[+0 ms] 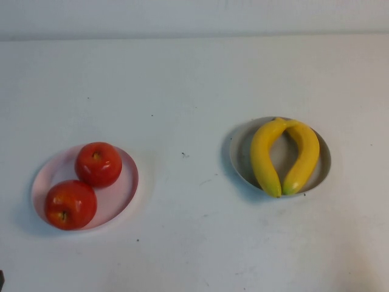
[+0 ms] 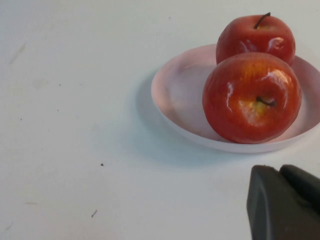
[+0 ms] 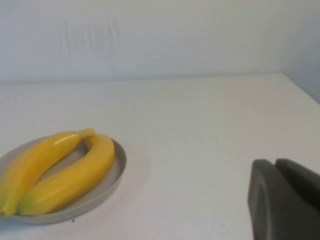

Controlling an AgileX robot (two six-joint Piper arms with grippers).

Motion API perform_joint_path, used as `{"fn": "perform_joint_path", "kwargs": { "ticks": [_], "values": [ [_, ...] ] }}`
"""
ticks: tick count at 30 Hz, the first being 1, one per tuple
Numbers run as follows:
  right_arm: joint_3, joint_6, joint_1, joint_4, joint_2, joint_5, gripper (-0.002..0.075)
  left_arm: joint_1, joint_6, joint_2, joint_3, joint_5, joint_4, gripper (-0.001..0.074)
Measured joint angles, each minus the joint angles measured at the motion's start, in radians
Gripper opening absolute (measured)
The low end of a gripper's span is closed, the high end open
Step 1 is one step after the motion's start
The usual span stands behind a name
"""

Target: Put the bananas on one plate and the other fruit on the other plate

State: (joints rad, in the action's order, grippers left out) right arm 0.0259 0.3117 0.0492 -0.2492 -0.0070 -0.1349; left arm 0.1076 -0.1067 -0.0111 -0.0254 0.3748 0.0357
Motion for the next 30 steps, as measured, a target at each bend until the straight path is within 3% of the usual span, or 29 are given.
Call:
{"fn": "perform_joint_path", "kwargs": {
  "ticks": [6,11,14,18,30],
  "values": [
    [0.000,-0.005,0.000,0.032,-0.002,0.000,-0.0015,0.000,0.000,0.000,0.000,0.000,0.000,0.0002],
    [0.000,-0.306,0.000,0.265,-0.005,-0.045,-0.0015,0.000,0.000,0.000,0.000,0.000,0.000,0.0002],
    [0.000,-0.383,0.000,0.346,-0.006,-0.110,-0.0015,0.000,0.000,0.000,0.000,0.000,0.000,0.0002],
    [0.000,-0.412,0.000,0.384,-0.006,-0.212,-0.0015,0.000,0.000,0.000,0.000,0.000,0.000,0.0002],
    [0.000,-0.414,0.000,0.392,-0.006,-0.229,-0.0015,0.000,0.000,0.000,0.000,0.000,0.000,0.0002]
  ]
}}
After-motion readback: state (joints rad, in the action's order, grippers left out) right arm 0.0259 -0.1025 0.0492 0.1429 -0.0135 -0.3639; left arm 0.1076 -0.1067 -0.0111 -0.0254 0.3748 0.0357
